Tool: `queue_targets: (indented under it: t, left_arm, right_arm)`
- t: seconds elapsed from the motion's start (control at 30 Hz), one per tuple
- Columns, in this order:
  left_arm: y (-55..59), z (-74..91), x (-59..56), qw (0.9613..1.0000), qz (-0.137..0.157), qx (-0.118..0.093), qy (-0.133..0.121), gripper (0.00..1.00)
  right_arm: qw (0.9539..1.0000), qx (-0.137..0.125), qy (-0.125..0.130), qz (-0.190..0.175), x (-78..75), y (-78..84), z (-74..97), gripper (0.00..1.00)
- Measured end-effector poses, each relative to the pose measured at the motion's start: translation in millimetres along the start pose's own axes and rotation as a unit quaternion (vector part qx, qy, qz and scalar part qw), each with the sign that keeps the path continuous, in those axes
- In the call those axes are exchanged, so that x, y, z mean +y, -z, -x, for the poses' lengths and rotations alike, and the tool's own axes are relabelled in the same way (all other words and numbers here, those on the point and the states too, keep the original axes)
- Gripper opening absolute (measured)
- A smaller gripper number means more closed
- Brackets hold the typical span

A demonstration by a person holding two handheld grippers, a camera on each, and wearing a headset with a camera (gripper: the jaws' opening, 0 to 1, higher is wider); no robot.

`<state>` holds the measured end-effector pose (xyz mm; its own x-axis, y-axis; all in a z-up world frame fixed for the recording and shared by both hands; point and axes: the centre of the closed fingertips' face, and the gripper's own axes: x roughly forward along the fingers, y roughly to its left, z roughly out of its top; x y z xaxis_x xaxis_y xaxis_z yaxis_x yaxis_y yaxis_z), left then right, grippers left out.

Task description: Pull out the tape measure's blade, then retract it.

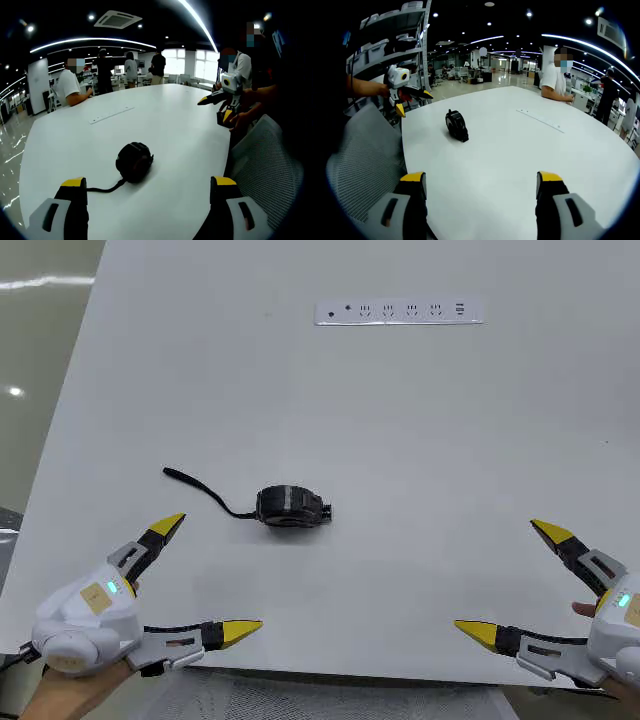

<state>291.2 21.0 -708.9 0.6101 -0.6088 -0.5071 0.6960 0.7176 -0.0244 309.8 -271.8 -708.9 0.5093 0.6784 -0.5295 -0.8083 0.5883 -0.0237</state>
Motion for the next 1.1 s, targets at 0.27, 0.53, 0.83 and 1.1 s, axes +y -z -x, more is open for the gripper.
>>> queue_targets:
  t: [0.27,0.53,0.83,1.1]
  left_arm:
    - [-3.3,-0.4,1.3,1.0,-0.004,-0.002,0.0,1.0]
    - [-2.3,0.0,1.0,1.0,-0.004,0.0,0.0,1.0]
    - [-1.7,-0.6,0.7,1.0,-0.007,-0.001,0.001,1.0]
    - [-0.3,-5.4,2.2,0.9996,-0.021,0.011,0.015,0.98]
  right_arm:
    - [1.0,-0.002,0.001,-0.001,-0.4,-1.5,-0.5,0.93]
    - [1.0,0.001,0.001,0.001,-0.3,-0.9,-0.5,0.93]
    - [1.0,0.005,0.0,0.005,1.1,0.0,-0.2,0.93]
    - [0.9997,0.009,-0.011,0.021,0.6,-0.9,-3.3,0.91]
